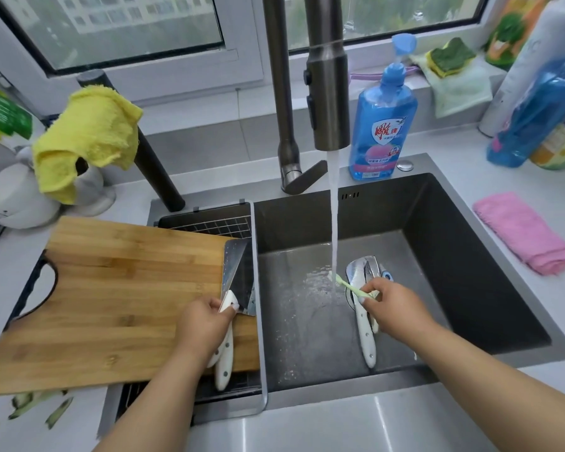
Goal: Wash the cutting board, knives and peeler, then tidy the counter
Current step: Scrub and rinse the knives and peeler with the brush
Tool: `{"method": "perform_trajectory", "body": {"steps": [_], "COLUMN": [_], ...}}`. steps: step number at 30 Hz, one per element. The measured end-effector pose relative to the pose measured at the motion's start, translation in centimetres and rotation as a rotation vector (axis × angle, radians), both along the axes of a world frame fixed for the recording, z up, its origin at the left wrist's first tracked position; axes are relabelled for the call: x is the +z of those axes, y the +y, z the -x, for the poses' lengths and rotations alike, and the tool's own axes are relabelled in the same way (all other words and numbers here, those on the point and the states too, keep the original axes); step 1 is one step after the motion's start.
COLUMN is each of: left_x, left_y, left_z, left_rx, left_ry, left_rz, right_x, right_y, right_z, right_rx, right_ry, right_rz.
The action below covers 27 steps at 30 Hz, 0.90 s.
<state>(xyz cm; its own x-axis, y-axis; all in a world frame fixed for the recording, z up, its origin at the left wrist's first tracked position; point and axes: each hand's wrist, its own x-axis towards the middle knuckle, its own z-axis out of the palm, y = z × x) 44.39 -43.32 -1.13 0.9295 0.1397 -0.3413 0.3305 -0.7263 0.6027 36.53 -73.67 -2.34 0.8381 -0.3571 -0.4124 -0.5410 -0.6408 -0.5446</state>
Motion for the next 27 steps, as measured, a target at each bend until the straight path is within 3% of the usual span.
{"method": "perform_trajectory", "body": {"steps": [13,23,27], "left_x": [0.7,0.0,0.3], "left_y": [-2.3,-3.7,-3.4], "left_z": [0.8,1.5,1.4], "left_rx": [-0.107,-0.081,-0.048], "left_ry": [-0.052,0.006,-0.012], "left_rz": [-0.357,-0.442,-0.362], "right_x": [-0.2,0.0,0.4], "right_y": [-0.2,-0.6,-1.0], "right_z": [0.1,0.6,0.9], "right_rx": [0.001,-0.015,-0.013], "right_ry": [0.002,-0.002,0.011], "right_rz": [-0.021,-0.055,-0.039]}}
